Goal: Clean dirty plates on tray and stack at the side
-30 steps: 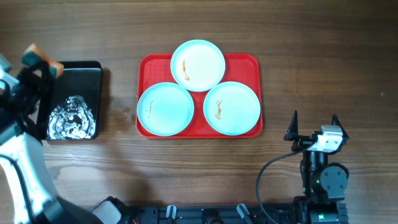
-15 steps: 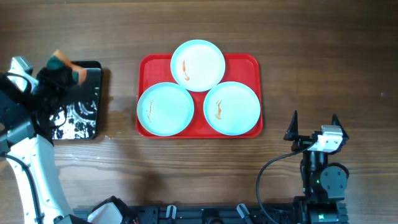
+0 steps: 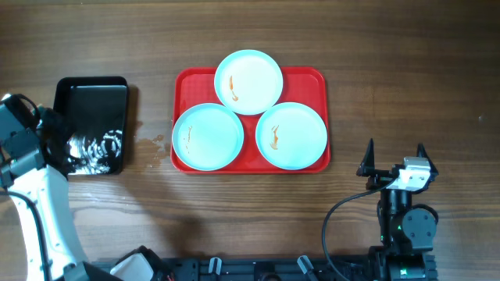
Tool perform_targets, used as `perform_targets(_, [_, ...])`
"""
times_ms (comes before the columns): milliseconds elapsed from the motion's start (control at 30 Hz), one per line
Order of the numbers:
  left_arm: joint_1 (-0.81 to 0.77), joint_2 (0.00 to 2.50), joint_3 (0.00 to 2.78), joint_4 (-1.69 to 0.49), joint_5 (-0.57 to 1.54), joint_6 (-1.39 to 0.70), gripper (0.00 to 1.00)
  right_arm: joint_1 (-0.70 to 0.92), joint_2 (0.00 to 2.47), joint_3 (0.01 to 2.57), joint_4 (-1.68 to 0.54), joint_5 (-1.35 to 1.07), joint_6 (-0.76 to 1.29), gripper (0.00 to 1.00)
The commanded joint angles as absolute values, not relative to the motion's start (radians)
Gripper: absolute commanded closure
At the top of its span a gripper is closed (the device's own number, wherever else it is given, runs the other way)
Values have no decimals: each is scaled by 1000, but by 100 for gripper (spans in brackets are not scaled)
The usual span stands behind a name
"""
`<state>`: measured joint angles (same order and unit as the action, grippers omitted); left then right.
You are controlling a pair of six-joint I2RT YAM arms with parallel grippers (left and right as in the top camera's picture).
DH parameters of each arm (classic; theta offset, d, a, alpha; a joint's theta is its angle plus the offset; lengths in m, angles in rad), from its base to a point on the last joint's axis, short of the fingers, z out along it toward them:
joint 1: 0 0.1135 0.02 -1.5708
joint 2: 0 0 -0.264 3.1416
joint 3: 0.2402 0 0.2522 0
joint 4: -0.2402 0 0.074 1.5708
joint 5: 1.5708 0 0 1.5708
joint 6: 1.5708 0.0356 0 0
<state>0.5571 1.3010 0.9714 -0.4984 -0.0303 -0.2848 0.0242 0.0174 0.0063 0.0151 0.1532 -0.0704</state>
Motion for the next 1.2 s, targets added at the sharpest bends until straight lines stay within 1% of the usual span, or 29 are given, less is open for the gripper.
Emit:
perform_targets(0, [554,1314,983,-441,68,-181,96,19,7,5,19,138,-78,0])
perform_targets(133, [554,1272,984,-278,320,-206,96,19,7,5,19,138,-78,0])
perform_targets(267, [554,1236,984,-173,356,-277,96,19,7,5,19,138,-78,0])
perform_targets(333, [554,1240,984,-175,355,-277,96,19,7,5,19,138,-78,0])
perform_targets(400, [554,1267,983,-221,355,-277,96,19,7,5,19,138,-78,0])
perform_targets(633, [554,1553,966,-334,364,-235,96,19,7,5,19,138,-78,0])
perform_targets(733, [570,1609,966,-315,408,-235,96,19,7,5,19,138,-78,0])
perform_targets(933, [632,1511,991,-235,620,-243,96,19,7,5,19,138,-78,0])
perform_targets(1100, [683,1384,995,-183,628,-243,96,19,7,5,19,138,-78,0])
perform_targets(1167, [688,1376,995,-183,627,-243,96,19,7,5,19,138,-78,0])
